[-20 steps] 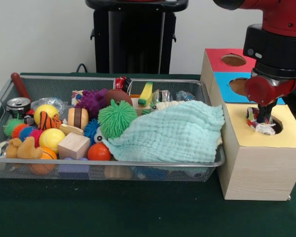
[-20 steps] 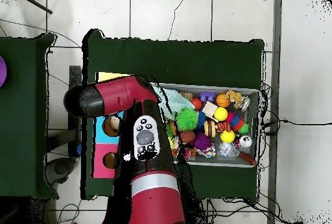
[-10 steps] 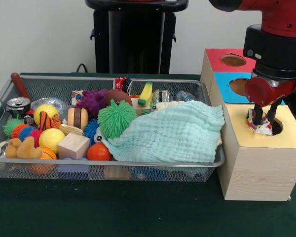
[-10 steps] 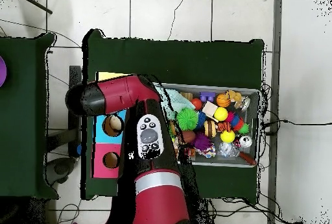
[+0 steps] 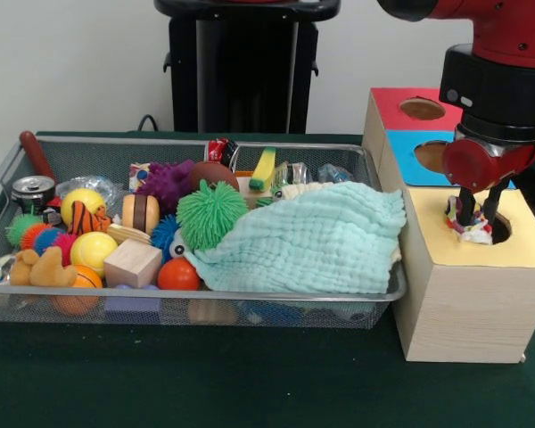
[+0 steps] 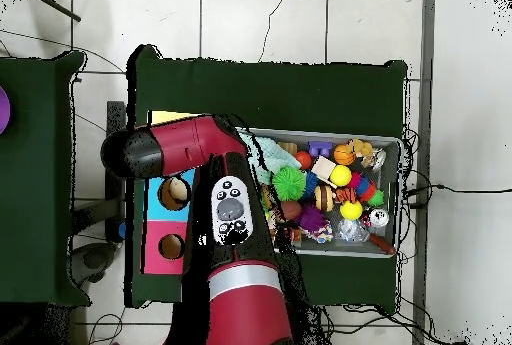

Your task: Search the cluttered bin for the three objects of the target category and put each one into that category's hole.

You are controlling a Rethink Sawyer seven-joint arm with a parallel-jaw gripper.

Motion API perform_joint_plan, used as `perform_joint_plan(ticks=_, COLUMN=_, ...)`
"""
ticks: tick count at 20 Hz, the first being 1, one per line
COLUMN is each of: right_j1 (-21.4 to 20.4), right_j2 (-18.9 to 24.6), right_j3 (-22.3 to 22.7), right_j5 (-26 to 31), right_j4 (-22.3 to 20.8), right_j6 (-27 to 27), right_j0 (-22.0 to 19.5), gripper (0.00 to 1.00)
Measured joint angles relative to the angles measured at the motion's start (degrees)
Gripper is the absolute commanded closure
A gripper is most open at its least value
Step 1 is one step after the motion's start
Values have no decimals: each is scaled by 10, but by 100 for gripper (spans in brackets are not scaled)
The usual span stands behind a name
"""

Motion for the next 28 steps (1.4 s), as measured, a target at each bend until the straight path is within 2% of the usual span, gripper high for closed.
perform_joint_plan(ticks=18, right_j1=-17, right_j2=1, right_j3=1, right_j5=40, right_j4=5, right_j6=0, right_j0=0, gripper=0)
perform_joint_plan(ticks=19, right_j1=-18, right_j2=2, right_j3=1, right_j5=41, right_j4=5, right_j6=0, right_j0=0, gripper=100)
perform_joint_plan(ticks=28, right_j1=-43, right_j2=2, right_j3=1, right_j5=41, right_j4=6, right_j6=0, right_j0=-6, gripper=100)
